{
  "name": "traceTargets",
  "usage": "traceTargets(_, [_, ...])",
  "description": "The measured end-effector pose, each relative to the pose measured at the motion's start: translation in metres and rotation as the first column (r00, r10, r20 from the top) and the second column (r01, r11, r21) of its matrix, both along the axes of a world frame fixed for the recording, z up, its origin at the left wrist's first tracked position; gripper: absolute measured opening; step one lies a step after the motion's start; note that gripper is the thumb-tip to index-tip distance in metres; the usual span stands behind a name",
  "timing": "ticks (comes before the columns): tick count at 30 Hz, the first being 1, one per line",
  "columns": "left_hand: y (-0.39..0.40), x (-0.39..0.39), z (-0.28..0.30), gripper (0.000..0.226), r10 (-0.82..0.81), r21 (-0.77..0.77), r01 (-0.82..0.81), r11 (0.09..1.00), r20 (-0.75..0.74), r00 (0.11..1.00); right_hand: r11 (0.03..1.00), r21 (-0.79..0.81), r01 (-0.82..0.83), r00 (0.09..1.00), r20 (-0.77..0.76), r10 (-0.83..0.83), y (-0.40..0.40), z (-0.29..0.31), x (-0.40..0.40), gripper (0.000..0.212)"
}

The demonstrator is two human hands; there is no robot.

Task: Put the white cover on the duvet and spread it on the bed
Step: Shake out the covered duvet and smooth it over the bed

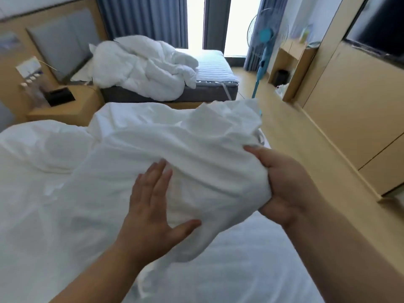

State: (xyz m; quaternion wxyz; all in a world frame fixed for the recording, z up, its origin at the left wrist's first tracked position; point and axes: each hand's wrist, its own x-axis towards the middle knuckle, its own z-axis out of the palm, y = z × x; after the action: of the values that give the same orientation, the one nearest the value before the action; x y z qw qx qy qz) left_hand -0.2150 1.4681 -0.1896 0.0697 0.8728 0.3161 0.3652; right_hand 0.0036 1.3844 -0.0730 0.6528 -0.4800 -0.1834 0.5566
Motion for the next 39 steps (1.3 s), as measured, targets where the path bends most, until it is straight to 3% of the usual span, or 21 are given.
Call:
traceTargets(2, [-0.007,0.034,0.019,0.1,-0.084,-0.003,0.084,0.996,-0.034,0.996,0.994,-0.088,-0.068,0.997,0.037,0.071,-0.008,-0.012,-0.01,0.03])
traceTargets(4, [-0.01,0.054,0.027,0.081,-0.152,-0.185,0.131,0.974,-0.101,0.983,0.984,-0.162,-0.079,0.991,0.096,0.095,-0.015,-0.029,-0.009,0.026])
traceTargets(7, [-0.023,0.06,0.011,0.048,-0.182,-0.467,0.108,0.878,-0.117,0.976,0.966,-0.243,-0.088,0.99,0.089,0.112,-0.023,-0.056,-0.004,0.022])
traceTargets(10, [-0.03,0.063,-0.024,0.033,-0.156,-0.551,0.038,0.834,-0.168,0.973,0.931,-0.336,-0.142,0.985,0.04,0.165,-0.03,-0.087,0.004,0.027])
traceTargets(13, [-0.03,0.06,-0.053,0.035,-0.122,-0.598,-0.07,0.799,-0.275,0.954,0.839,-0.434,-0.328,0.938,-0.047,0.343,-0.043,-0.113,0.016,0.045])
traceTargets(17, [-0.038,0.056,-0.066,0.015,-0.165,-0.736,-0.03,0.677,-0.191,0.968,0.735,-0.387,-0.557,0.829,-0.196,0.524,-0.055,-0.14,0.027,0.043])
traceTargets(18, [-0.039,0.055,-0.067,0.016,-0.169,-0.742,-0.043,0.669,-0.209,0.963,0.736,-0.387,-0.555,0.826,-0.155,0.542,-0.053,-0.139,0.029,0.039])
traceTargets(20, [-0.036,0.052,-0.068,0.02,-0.138,-0.72,-0.086,0.689,-0.247,0.959,0.76,-0.44,-0.478,0.81,0.113,0.575,-0.046,-0.134,0.034,0.029])
traceTargets(22, [-0.034,0.052,-0.065,0.028,-0.106,-0.681,-0.106,0.725,-0.262,0.959,0.839,-0.436,-0.325,0.738,0.438,0.513,-0.041,-0.127,0.039,0.043])
traceTargets(24, [-0.035,0.053,-0.063,0.03,-0.108,-0.672,-0.095,0.735,-0.254,0.961,0.915,-0.296,-0.274,0.697,0.595,0.401,-0.039,-0.122,0.037,0.051])
traceTargets(26, [-0.038,0.052,-0.063,0.023,-0.101,-0.673,-0.09,0.734,-0.239,0.966,0.917,-0.215,-0.337,0.798,0.452,0.399,-0.04,-0.127,0.033,0.049])
traceTargets(28, [-0.039,0.046,-0.066,0.014,-0.08,-0.652,-0.107,0.751,-0.25,0.965,0.877,-0.303,-0.373,0.904,0.095,0.417,-0.031,-0.143,0.037,0.054])
traceTargets(30, [-0.042,0.039,-0.07,0.011,-0.084,-0.623,-0.111,0.774,-0.275,0.958,0.829,-0.419,-0.371,0.928,-0.207,0.31,-0.018,-0.163,0.048,0.065])
traceTargets(31, [-0.045,0.037,-0.071,0.011,-0.101,-0.614,-0.094,0.784,-0.275,0.956,0.826,-0.434,-0.358,0.926,-0.276,0.257,-0.012,-0.17,0.053,0.066])
traceTargets(35, [-0.053,0.037,-0.067,0.01,-0.172,-0.576,-0.003,0.818,-0.249,0.953,0.865,-0.372,-0.337,0.923,-0.311,0.226,0.013,-0.178,0.047,0.041])
traceTargets(39, [-0.056,0.034,-0.068,0.009,-0.112,-0.558,-0.031,0.829,-0.221,0.969,0.951,-0.257,-0.17,0.952,-0.292,0.091,0.038,-0.165,0.042,0.033])
